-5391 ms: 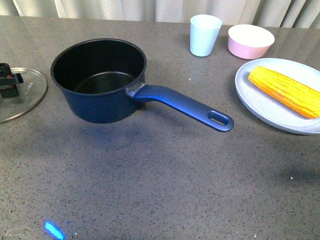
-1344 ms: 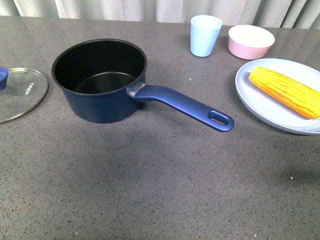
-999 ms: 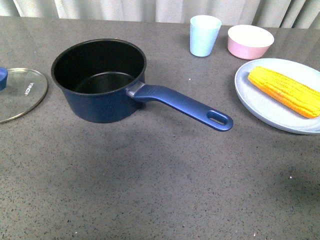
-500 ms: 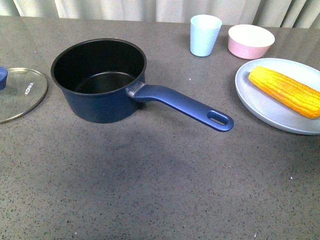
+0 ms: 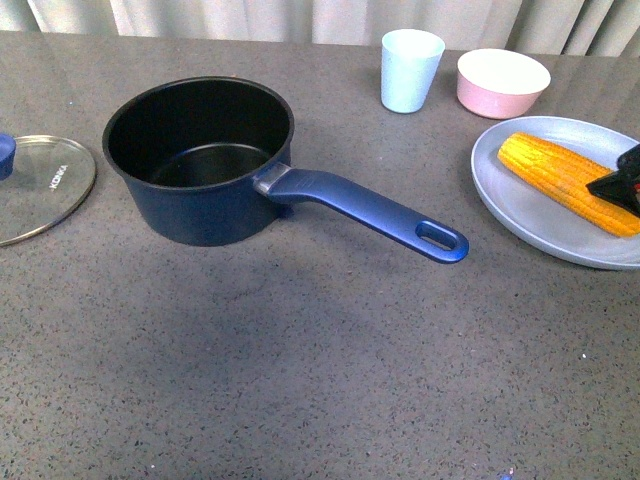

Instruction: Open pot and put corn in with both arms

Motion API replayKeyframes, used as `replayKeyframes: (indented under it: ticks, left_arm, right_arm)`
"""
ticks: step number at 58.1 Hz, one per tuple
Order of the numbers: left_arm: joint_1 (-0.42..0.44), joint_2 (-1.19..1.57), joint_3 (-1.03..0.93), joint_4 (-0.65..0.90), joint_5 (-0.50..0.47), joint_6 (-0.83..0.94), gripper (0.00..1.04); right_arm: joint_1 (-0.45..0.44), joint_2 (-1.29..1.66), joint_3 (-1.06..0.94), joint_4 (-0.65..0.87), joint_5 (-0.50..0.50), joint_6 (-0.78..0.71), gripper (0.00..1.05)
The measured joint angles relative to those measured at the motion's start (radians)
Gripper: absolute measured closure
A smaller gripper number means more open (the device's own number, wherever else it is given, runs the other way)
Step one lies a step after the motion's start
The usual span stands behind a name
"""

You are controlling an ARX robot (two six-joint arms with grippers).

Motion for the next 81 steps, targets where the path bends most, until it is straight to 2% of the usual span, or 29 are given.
replayKeyframes:
  ticks: [26, 29, 37, 49, 57, 64, 71, 81]
  left_arm:
    - [0.0, 0.0, 0.0, 0.0, 0.0, 0.0, 0.09]
    - [0.0, 0.0, 0.0, 0.0, 0.0, 0.0, 0.09]
    - [0.0, 0.0, 0.0, 0.0, 0.0, 0.0, 0.09]
    - [0.0, 0.0, 0.0, 0.0, 0.0, 0.0, 0.09]
    - [0.0, 0.0, 0.0, 0.0, 0.0, 0.0, 0.09]
    - [0.0, 0.0, 0.0, 0.0, 0.0, 0.0, 0.09]
    - [0.0, 0.0, 0.0, 0.0, 0.0, 0.0, 0.09]
    - [0.0, 0.0, 0.0, 0.0, 0.0, 0.0, 0.09]
  right_arm:
    - [0.05, 0.162, 0.129, -0.027, 0.011, 0.014, 0.09]
    - [0.05, 0.168, 0.131, -0.031, 0.011, 0.024, 0.13]
    - [0.048, 0.175, 0.133, -0.045, 0.006, 0.033, 0.32]
    - [0.027, 0.17, 0.134, -0.068, -0.038, 0.059, 0.67]
    - [0.016, 0.133, 0.134, -0.09, -0.089, 0.086, 0.76]
    - [0.019, 0.042, 0.118, -0.107, -0.172, 0.126, 0.81]
    - [0.098, -0.1, 0.119, -0.109, -0.257, 0.223, 0.84]
    - [0.315, -0.105, 0.214, -0.087, -0.242, 0.359, 0.85]
